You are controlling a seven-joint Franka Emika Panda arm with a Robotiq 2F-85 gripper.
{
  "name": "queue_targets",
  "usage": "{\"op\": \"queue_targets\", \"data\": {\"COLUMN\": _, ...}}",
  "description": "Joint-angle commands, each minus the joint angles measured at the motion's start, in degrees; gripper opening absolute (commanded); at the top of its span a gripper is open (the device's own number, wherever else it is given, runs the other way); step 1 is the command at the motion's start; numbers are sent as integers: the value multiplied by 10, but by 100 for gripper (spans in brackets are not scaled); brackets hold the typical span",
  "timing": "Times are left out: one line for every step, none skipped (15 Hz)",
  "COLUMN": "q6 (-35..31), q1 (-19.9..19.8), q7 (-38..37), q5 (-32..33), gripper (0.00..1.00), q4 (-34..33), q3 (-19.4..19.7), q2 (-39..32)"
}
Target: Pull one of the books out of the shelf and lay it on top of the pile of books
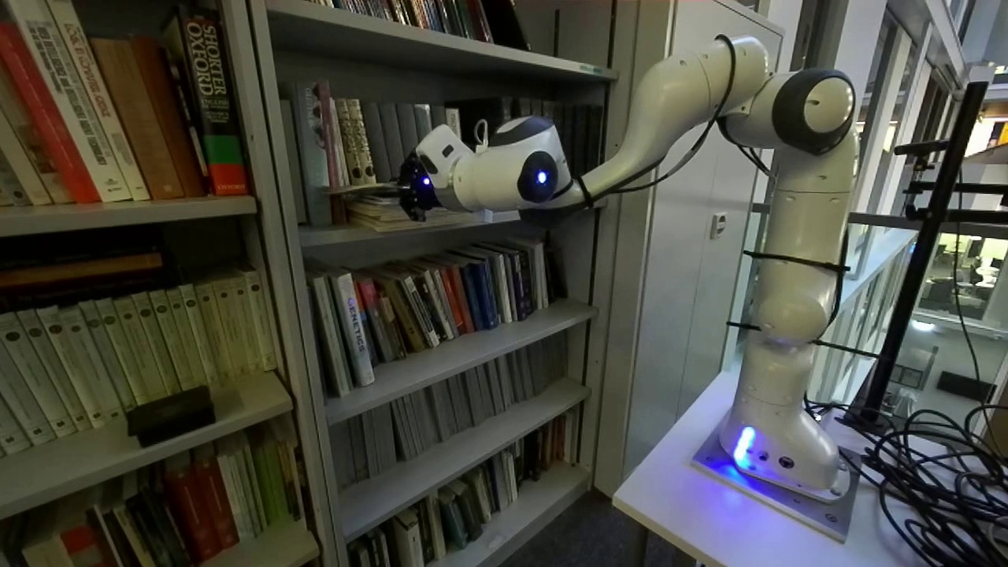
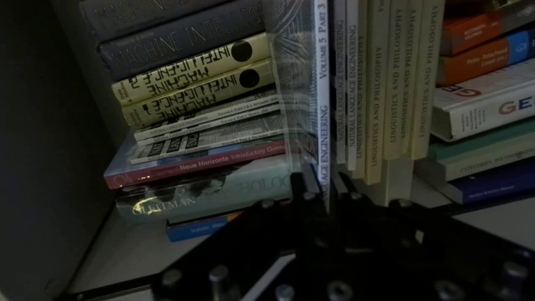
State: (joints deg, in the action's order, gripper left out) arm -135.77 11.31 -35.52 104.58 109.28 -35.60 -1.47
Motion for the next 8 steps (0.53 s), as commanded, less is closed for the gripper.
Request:
{"op": "queue_targets", "data": {"q6": 32, "q1": 42, "q7": 17, "q5": -53, "gripper": 2, "q4": -32, "q3": 47, "q2": -17}}
{"op": "queue_targets", "data": {"q6": 35, "q1": 50, "q7": 17, "q5": -65, "gripper": 2, "q4": -34, "q3": 57, "q2": -13}}
{"op": "queue_targets", "data": {"q6": 36, "q1": 56, "q7": 14, "q5": -73, "gripper": 2, "q4": -34, "q3": 65, "q2": -8}}
{"op": "queue_targets", "data": {"q6": 35, "q1": 62, "q7": 10, "q5": -78, "gripper": 2, "q4": -34, "q3": 74, "q2": -2}}
{"op": "queue_targets", "data": {"q6": 32, "q1": 67, "q7": 9, "q5": -83, "gripper": 2, "q4": -34, "q3": 82, "q2": 3}}
{"op": "queue_targets", "data": {"q6": 29, "q1": 71, "q7": 8, "q5": -88, "gripper": 2, "q4": -33, "q3": 89, "q2": 10}}
{"op": "queue_targets", "data": {"q6": 26, "q1": 73, "q7": 8, "q5": -92, "gripper": 2, "q4": -30, "q3": 95, "q2": 18}}
{"op": "queue_targets", "data": {"q6": 23, "q1": 74, "q7": 8, "q5": -95, "gripper": 2, "q4": -26, "q3": 101, "q2": 27}}
